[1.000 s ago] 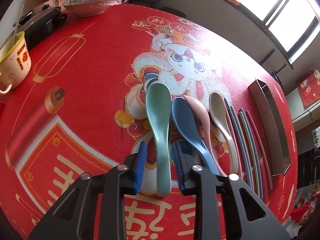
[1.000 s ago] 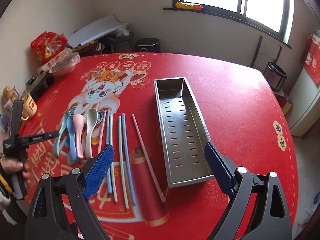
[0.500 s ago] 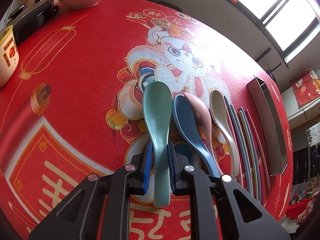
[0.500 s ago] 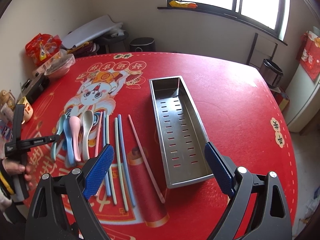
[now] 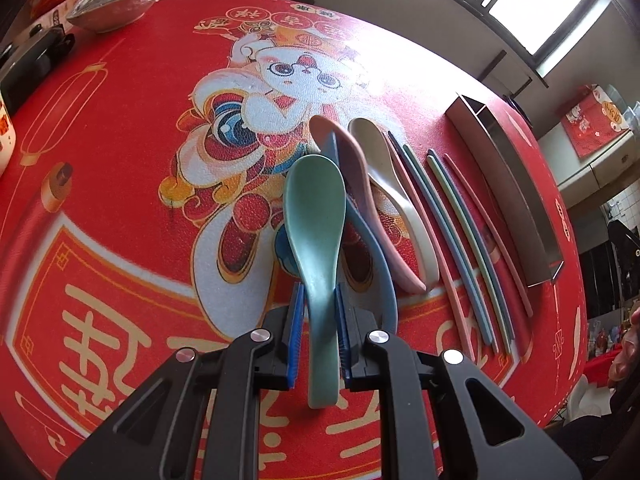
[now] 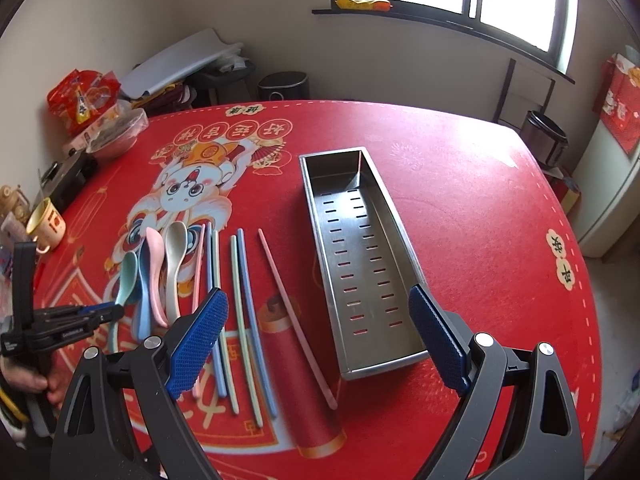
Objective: Organize utensils
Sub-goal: 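Lift the mint-green spoon off the table with the left gripper, then lower the right gripper onto the light green chopstick and grasp it while the left holds the spoon, then carry the light green chopstick into the steel tray and open the right gripper, then lower the mint-green spoon into the steel tray and open the left gripper, then move the left gripper to the dark blue spoon and grasp its handle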
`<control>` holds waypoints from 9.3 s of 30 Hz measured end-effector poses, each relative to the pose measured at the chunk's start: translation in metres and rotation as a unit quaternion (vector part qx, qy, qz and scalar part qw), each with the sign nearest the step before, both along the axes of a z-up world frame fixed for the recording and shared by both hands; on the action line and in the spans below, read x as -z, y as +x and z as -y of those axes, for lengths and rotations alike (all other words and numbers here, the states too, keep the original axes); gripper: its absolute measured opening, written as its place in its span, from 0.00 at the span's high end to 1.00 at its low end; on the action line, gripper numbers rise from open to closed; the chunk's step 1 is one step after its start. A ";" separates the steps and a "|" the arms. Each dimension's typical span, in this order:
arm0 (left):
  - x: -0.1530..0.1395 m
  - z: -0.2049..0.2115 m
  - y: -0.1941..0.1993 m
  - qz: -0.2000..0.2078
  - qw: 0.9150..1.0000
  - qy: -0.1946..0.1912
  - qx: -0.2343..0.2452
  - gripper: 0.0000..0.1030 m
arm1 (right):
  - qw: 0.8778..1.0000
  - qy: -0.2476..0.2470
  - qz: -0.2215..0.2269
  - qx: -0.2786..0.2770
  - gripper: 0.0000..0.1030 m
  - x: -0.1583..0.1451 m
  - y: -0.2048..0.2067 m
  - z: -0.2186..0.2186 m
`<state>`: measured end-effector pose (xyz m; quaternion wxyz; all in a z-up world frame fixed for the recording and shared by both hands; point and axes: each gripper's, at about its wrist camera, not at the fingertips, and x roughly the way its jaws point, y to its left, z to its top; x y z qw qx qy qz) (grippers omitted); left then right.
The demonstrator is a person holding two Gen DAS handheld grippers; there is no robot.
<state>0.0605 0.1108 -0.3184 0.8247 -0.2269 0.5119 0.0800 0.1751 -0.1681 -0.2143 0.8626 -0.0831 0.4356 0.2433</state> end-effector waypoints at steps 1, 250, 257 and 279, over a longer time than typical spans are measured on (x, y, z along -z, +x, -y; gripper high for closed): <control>0.003 0.000 -0.001 -0.008 1.000 0.000 -0.001 0.86 | 1.000 0.001 -0.001 -0.001 0.14 0.001 0.000 0.000; -0.055 0.026 -0.012 0.072 0.995 0.032 -0.062 0.39 | 0.991 0.076 -0.111 0.013 0.15 0.046 0.032 0.028; -0.042 0.003 -0.004 0.066 0.997 0.005 -0.032 0.81 | 0.991 0.063 -0.120 0.019 0.15 0.044 0.012 0.000; 0.009 0.013 0.022 0.011 0.998 -0.024 0.053 0.83 | 0.985 0.060 -0.101 0.125 0.15 0.041 -0.022 0.030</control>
